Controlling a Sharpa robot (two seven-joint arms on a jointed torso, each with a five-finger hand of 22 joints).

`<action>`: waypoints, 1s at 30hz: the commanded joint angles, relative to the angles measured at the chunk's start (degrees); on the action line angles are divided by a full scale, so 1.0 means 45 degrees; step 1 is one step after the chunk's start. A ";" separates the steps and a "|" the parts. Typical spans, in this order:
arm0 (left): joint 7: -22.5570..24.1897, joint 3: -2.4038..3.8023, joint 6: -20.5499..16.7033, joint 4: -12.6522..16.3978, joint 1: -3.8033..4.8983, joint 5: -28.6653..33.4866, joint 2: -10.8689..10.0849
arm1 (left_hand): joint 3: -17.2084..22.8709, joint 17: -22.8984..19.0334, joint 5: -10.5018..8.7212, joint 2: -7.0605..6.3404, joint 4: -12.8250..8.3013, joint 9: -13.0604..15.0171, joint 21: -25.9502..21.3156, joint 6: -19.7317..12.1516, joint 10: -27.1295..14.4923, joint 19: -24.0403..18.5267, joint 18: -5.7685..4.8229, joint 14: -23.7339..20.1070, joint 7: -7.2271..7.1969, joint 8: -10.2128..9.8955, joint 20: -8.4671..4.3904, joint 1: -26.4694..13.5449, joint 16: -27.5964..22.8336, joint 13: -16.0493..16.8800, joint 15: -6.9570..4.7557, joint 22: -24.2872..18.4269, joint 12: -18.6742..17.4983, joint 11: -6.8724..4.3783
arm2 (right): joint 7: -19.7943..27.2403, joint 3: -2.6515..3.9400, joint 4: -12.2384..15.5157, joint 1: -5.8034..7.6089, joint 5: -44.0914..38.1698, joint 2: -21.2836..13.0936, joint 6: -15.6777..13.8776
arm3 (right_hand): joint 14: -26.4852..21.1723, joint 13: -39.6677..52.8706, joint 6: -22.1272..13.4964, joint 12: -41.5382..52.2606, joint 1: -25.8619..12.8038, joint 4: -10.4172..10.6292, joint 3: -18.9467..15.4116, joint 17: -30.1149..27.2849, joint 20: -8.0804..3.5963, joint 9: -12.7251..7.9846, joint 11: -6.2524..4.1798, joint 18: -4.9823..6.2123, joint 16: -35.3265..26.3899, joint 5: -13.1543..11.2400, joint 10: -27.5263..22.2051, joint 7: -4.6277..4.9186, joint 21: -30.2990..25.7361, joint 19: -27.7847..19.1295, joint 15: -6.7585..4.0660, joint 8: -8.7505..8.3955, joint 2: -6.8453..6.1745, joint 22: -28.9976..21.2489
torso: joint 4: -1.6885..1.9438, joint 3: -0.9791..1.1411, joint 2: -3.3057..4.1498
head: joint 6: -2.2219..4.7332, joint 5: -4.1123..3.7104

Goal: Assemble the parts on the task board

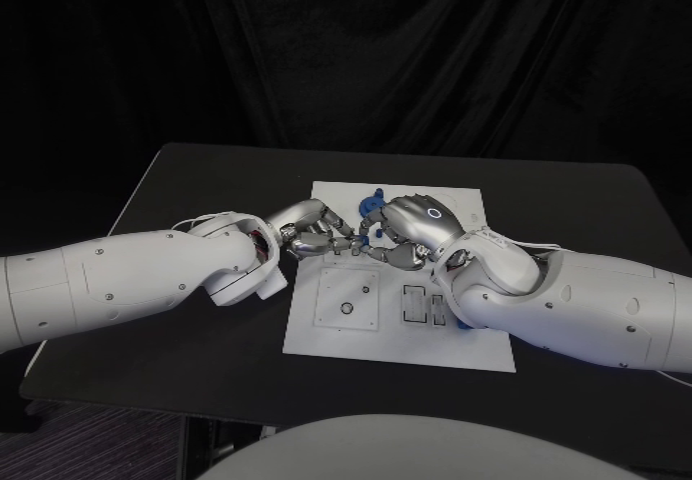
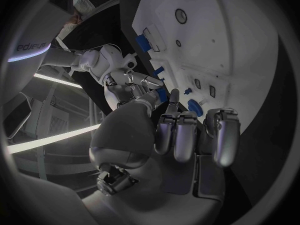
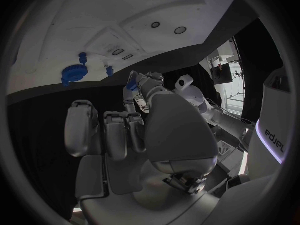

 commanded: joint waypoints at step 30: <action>0.0765 0.0005 -0.0131 -0.0051 -0.0142 0.0155 0.0134 | 0.2283 0.3354 0.2221 0.0014 -0.1883 0.0253 0.0002 0.1021 0.1346 0.0177 0.0113 0.1367 -0.0304 0.1268 -0.0286 0.1515 0.0034 0.3351 -0.0273 0.2339 0.0044 -0.0339 | 0.0064 0.0014 0.0072 -0.0031 -0.0086 0.0049 0.0795 | 0.0549 0.1651 -0.1927 -0.0667 -0.0315 0.0538 -0.0093 0.2177 0.0105 0.0799 0.0140 0.0089 -0.0623 -0.1192 -0.0372 0.0161 -0.1285 -0.0895 0.0048 -0.1363 -0.0169 0.2028 | -0.0004 -0.0002 -0.0013 | 0.0002 -0.0055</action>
